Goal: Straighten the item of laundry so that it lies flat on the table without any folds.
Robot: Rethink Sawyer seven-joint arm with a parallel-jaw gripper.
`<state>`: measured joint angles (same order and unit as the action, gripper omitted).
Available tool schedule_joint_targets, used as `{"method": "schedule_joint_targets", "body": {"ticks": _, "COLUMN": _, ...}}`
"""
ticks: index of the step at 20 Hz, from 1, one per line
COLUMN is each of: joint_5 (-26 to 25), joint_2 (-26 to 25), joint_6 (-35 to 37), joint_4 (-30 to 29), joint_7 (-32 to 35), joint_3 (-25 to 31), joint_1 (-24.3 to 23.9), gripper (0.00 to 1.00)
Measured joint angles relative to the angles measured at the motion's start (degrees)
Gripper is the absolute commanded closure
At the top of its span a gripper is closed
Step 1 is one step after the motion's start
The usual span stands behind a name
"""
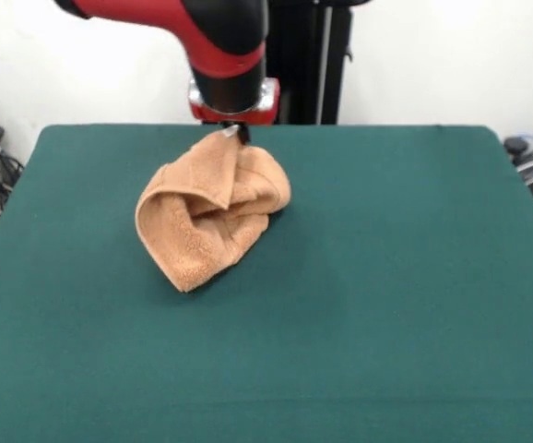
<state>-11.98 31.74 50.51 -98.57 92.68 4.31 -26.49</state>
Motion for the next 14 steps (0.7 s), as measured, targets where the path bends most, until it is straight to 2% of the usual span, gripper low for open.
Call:
{"method": "schedule_joint_targets", "body": {"ticks": 9, "joint_5": 2.46, "joint_2": 0.54, "joint_6": -6.83, "joint_4": -4.18, "joint_7": 1.68, "joint_3": -2.36, "joint_1": 0.78, "gripper": 1.0}}
{"method": "schedule_joint_targets", "body": {"ticks": 14, "joint_5": 3.49, "joint_2": 0.55, "joint_6": -7.51, "joint_4": -4.57, "joint_7": 1.68, "joint_3": -3.45, "joint_1": 1.57, "gripper": 1.0}}
